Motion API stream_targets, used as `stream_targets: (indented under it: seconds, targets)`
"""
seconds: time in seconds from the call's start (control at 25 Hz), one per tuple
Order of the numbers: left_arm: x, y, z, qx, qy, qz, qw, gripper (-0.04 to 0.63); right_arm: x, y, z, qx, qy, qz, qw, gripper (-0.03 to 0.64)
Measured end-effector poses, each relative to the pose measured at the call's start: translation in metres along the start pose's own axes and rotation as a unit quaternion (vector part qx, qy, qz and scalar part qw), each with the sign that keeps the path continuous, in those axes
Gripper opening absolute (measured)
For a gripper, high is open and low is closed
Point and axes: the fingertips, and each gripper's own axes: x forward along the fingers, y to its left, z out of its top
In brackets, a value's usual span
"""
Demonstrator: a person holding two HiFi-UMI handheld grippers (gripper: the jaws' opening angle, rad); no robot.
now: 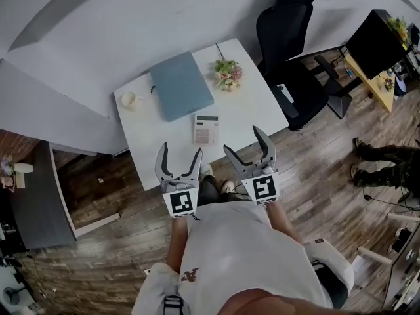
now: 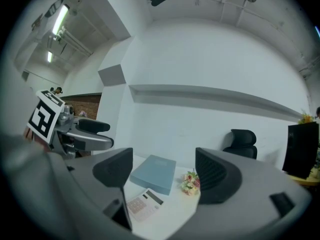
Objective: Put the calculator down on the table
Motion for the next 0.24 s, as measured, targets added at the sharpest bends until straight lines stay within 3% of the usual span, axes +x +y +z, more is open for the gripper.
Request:
stream_targets:
  seconds: [0.24]
  targets:
    - [0.015, 0.013, -0.006, 0.002, 0.007, 0.01, 0.9999, 0.403, 0.022, -0.004, -0.001, -0.002, 0.003, 0.007, 1.0, 0.39]
